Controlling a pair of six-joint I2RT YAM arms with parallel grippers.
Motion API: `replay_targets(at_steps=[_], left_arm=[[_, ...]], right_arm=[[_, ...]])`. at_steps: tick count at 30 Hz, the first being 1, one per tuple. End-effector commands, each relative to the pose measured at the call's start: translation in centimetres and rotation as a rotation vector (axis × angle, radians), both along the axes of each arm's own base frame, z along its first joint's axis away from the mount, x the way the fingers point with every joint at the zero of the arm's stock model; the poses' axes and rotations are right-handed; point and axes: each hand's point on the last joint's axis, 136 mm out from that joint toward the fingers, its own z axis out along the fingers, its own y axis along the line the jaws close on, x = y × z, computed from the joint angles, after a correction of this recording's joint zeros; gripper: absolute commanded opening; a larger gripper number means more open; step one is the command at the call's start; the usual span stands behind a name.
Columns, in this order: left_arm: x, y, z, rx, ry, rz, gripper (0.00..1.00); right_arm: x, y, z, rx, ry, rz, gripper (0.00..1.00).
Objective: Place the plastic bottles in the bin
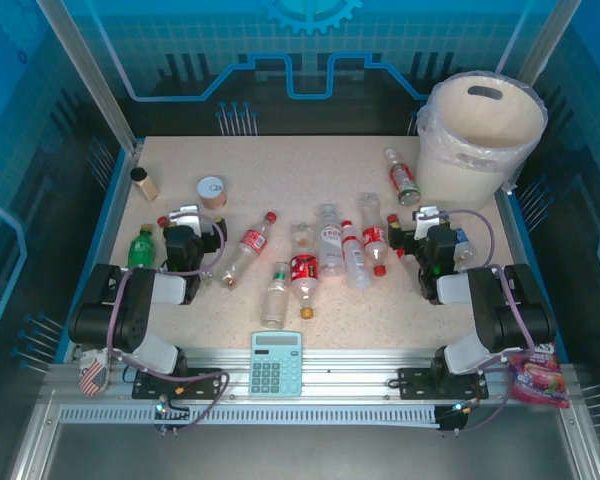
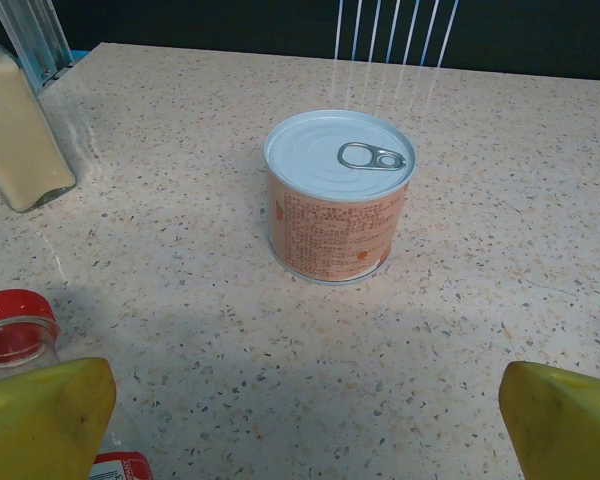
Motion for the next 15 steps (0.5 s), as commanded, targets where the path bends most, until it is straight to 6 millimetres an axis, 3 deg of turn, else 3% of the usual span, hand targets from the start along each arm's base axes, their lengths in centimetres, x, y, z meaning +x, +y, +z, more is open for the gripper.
replay_targets(at_steps=[1,15], left_arm=[[0.04,0.39,0.3,-0.006,-0.021,0.015,0.99],[0.03,0.44,0.31,-0.006,-0.021,0.017,0.99]], right_arm=[[0.6,0.82,0.94,-0.011,-0.029,0.032,1.0],[0.57,0.82,0.84,-0.009,-0.024,0.032,1.0]])
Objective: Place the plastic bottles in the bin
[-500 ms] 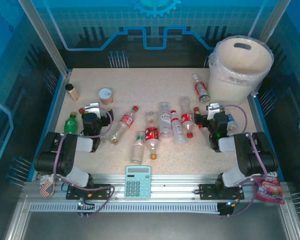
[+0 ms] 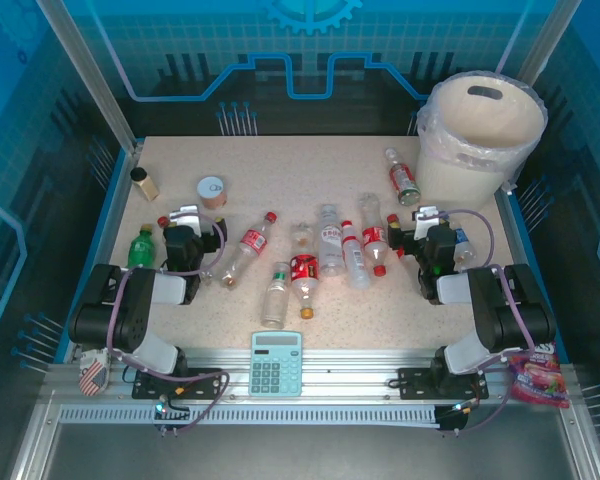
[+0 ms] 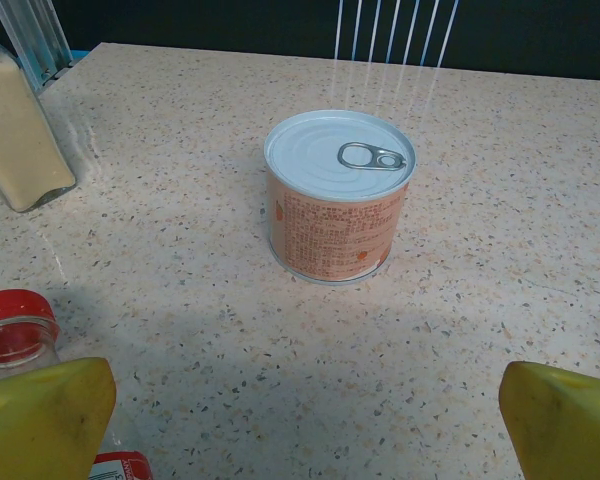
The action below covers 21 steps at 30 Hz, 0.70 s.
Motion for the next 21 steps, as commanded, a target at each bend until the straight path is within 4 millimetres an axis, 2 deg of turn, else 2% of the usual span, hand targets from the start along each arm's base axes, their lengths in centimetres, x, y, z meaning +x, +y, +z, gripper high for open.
replay_targets(at_steps=[1,12,14,18,21], left_arm=[[0.1,0.4,0.4,-0.007,-0.022,0.013,0.99],[0.1,0.4,0.4,-0.009,-0.023,0.012,0.99],[0.2,0.4,1.4,-0.003,-0.01,0.016,0.99],[-0.4,0.3,5.6,-0.018,0.017,0.022,0.99],[-1.8,0.1,7.8,-0.092,0.057,0.044,0.99]], right_arm=[[0.6,0.6,0.9,-0.009,-0.026,0.021,1.0],[0.7,0.6,1.1,0.015,-0.028,0.04,1.0],[0.7,0.7,2.0,0.01,-0.016,0.042,1.0],[0.3,0.5,5.6,0.007,0.036,0.034,1.0],[-1.7,0.2,6.9,0.042,0.151,-0.011,1.0]])
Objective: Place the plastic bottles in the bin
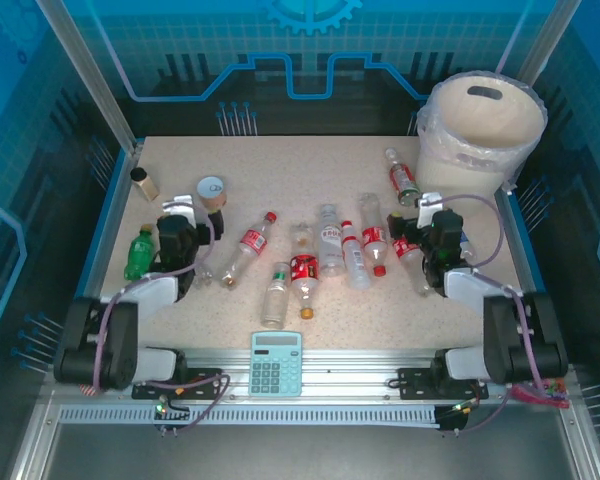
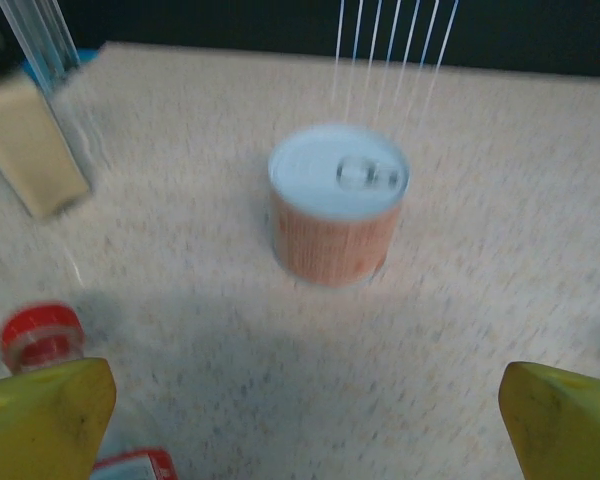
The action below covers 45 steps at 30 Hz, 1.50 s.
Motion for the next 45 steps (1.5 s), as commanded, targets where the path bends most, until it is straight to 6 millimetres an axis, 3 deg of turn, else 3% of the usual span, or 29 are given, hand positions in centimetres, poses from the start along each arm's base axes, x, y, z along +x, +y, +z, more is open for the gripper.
replay_targets(at_steps=[1,5,9,12,15,18,24,27,33,37,45], left_arm=[[-2.0,0.1,1.7,-0.088,0.097,0.046,0.99],[-5.0,-0.5,2.4,-0.211,0.262,0.075,0.99],[-7.2,-1.1,3.1,-0.234,0.437,0.068,0.99],[-8.3,0.8,3.7,-0.233,0.515,0.153,0.99],[-8.0,3.6,3.4,-0.317,0.532,0.231,0.99],[-7.7,6.3,2.7,-0.291,0.582,0.297,0.99],[-7.5,12.1,-0.6,-0.427,0.626,0.401,0.99],[-7.9,13.9,-2.6,-0.465,0.674,0.437,0.99],[-8.8,16.0,-6.9,-0.476,0.751,0.501,0.99],[-8.5,17.1,-8.1,-0.441,0.784,0.523,0.99],[-8.8,16.5,-10.8,-0.326,0.924,0.498,0.99]], right_arm=[[-2.7,-0.5,1.0,0.026,0.173,-0.058,1.0],[-6.1,-0.8,2.3,0.042,0.341,-0.139,1.0],[-7.8,1.2,3.6,0.028,0.423,-0.079,1.0],[-8.4,2.7,3.9,0.069,0.465,-0.034,1.0],[-8.3,4.2,4.3,0.088,0.507,0.028,1.0],[-8.2,5.1,4.2,0.091,0.552,0.072,1.0],[-7.7,6.3,4.3,0.109,0.576,0.122,1.0],[-7.0,6.7,4.8,0.107,0.562,0.143,1.0],[-6.0,7.2,5.2,0.125,0.542,0.16,1.0],[-5.2,7.8,5.5,0.142,0.529,0.182,1.0],[-4.4,8.4,5.7,0.162,0.512,0.191,1.0]])
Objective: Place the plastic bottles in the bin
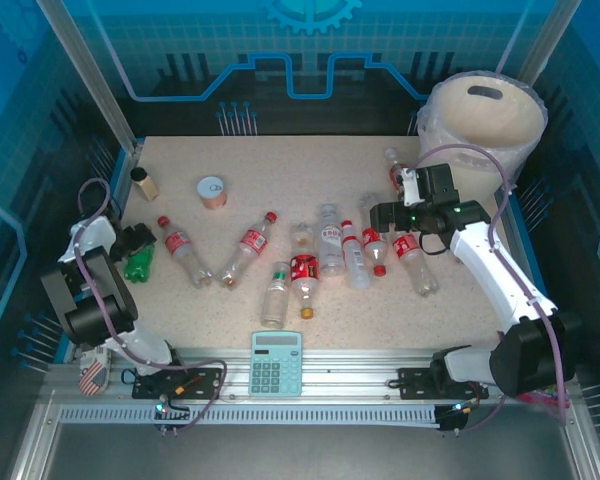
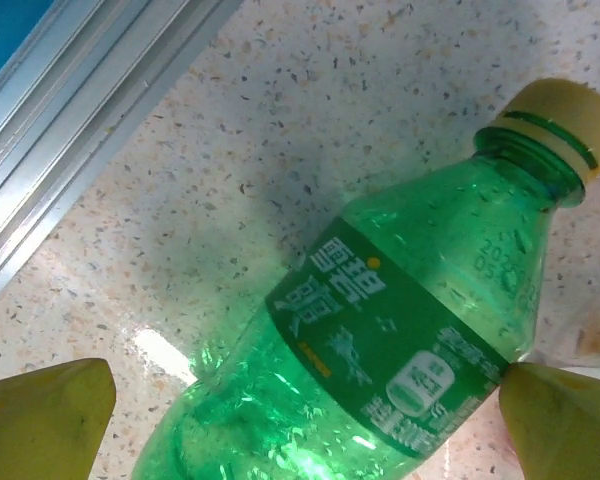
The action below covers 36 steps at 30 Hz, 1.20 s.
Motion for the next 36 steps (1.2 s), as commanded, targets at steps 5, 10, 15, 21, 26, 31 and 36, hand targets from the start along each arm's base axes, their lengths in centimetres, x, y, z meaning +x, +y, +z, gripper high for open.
replay_targets(at_steps=[5,10,15,21,26,31,36], left_arm=[[0.1,-1.1,-2.7,0.028,0.134,-0.096,0.99],[-0.2,-1.6,-3.5,0.019,0.162,-0.094,0.99],[-0.8,-1.9,-2.9,0.029,0.15,-0.078,0.89],[-0.8,-2.1,-3.0,0.019,0.16,-0.071,0.73],[-0.7,-2.3,-0.9,0.027,0.119,-0.072,0.66],[-0.4,-3.0,2.8,0.032,0.024,-0.083,0.59],[1.0,-8.9,7.7,-0.061,-0.183,-0.206,0.59]], right_arm=[[0.8,1.2,0.8,0.03,-0.03,0.031,1.0],[0.8,1.1,0.7,0.026,-0.03,0.034,1.0],[0.9,1.2,0.6,0.035,-0.035,0.031,1.0],[1.1,1.5,1.0,0.053,-0.045,0.03,1.0],[1.0,1.6,1.7,0.063,-0.057,0.032,1.0],[0.7,2.1,2.4,0.093,-0.056,0.045,1.0],[0.2,4.0,3.9,0.199,-0.079,0.103,1.0]])
